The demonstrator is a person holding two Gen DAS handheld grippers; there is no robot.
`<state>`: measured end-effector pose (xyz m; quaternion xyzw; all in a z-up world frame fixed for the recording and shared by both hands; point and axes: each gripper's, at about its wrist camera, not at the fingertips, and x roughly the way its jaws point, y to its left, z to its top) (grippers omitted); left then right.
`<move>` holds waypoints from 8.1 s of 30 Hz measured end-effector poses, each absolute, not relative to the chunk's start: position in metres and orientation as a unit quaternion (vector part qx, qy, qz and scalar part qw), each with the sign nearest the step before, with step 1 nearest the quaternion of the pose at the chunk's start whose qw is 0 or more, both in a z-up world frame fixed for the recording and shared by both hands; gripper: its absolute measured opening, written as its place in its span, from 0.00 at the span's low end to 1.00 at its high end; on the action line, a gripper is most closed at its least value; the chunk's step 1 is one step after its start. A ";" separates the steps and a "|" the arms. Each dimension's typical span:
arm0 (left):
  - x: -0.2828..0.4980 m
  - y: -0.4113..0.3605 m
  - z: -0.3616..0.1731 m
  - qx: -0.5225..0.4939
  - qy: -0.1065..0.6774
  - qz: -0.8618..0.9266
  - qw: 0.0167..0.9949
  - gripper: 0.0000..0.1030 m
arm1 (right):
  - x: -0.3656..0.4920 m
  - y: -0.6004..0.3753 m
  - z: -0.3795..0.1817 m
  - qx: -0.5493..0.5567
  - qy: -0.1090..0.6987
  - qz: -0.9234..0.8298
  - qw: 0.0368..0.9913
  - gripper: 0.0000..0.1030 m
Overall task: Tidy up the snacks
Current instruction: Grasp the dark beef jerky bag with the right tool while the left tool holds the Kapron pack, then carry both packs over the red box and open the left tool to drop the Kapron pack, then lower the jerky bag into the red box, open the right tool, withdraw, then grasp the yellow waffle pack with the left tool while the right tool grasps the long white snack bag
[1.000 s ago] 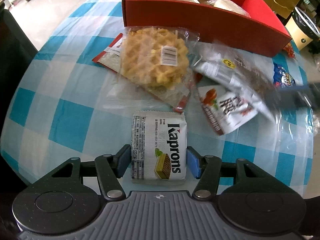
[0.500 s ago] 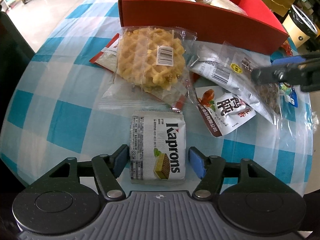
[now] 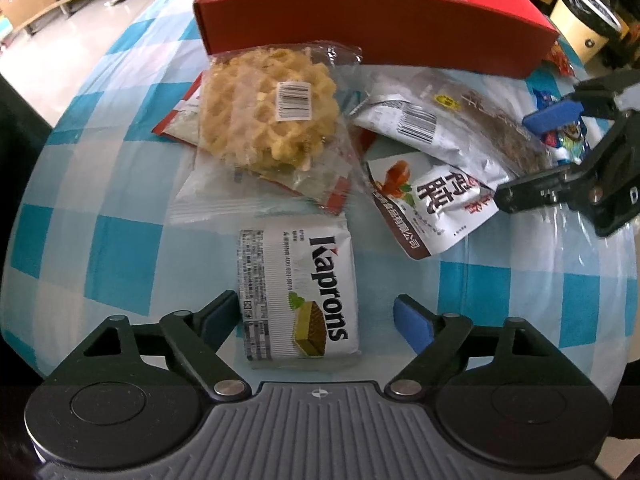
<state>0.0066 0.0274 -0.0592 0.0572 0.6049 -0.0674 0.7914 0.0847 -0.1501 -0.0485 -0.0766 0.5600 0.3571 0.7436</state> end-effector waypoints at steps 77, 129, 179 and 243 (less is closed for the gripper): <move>0.022 0.045 0.046 -0.057 0.490 -0.070 0.867 0.62 | 0.002 -0.162 0.061 0.008 0.385 0.205 0.900 0.79; 0.178 0.016 0.012 -0.006 0.480 -0.004 0.877 0.63 | 0.164 -0.162 0.011 0.048 0.440 0.103 0.891 0.79; 0.169 0.016 0.014 0.002 0.471 0.003 0.882 0.84 | 0.153 -0.163 0.020 0.037 0.431 0.116 0.894 0.89; 0.085 0.083 -0.001 -0.069 0.525 0.008 0.848 0.92 | 0.062 -0.120 -0.017 -0.047 0.520 0.233 0.820 0.89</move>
